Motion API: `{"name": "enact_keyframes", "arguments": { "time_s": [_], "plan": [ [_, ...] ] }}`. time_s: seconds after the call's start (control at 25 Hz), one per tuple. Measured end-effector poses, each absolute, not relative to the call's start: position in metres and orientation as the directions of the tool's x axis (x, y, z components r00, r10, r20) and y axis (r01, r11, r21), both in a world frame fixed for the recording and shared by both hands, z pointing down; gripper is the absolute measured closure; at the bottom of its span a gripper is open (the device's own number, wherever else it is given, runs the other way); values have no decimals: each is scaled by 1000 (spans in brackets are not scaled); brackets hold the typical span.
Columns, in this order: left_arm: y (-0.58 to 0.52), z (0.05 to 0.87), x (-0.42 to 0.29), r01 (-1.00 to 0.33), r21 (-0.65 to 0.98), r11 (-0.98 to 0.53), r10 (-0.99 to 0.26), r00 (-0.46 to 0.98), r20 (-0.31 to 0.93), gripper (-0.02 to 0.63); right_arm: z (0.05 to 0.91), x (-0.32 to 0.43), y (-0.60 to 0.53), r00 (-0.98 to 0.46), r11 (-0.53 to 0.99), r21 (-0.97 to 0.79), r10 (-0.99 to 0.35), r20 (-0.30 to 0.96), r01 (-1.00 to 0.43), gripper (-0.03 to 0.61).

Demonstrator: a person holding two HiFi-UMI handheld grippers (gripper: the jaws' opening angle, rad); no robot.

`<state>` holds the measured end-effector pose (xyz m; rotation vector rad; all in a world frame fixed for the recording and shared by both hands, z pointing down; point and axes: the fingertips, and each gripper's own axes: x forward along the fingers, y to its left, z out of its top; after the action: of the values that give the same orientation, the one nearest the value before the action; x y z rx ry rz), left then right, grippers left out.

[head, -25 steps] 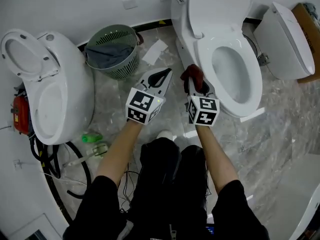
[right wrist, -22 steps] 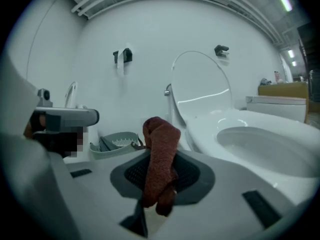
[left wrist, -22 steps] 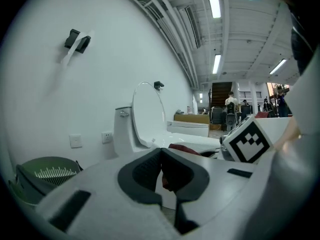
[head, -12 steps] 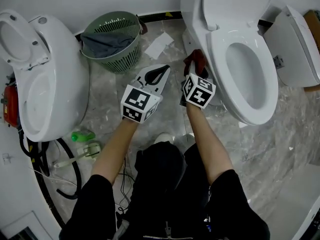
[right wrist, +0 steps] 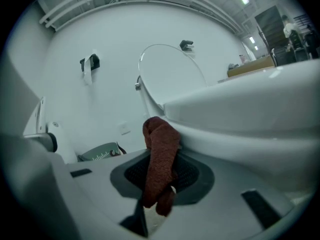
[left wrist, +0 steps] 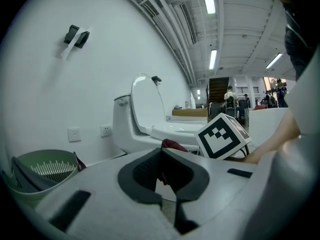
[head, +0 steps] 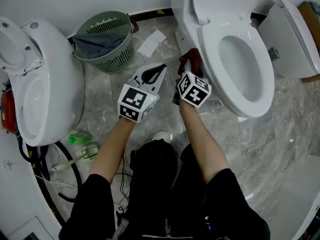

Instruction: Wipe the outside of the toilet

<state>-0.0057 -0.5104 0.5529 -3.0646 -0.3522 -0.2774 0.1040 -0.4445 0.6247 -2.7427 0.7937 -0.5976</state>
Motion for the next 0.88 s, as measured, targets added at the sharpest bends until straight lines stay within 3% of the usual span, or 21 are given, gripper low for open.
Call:
{"name": "enact_keyframes", "arguments": {
  "time_s": [0.88],
  "plan": [
    [-411,551,-5,372,-31,-928,363,918,160,606,638,31,-295,803,-855,-310,-505,315,-416,491]
  ]
}}
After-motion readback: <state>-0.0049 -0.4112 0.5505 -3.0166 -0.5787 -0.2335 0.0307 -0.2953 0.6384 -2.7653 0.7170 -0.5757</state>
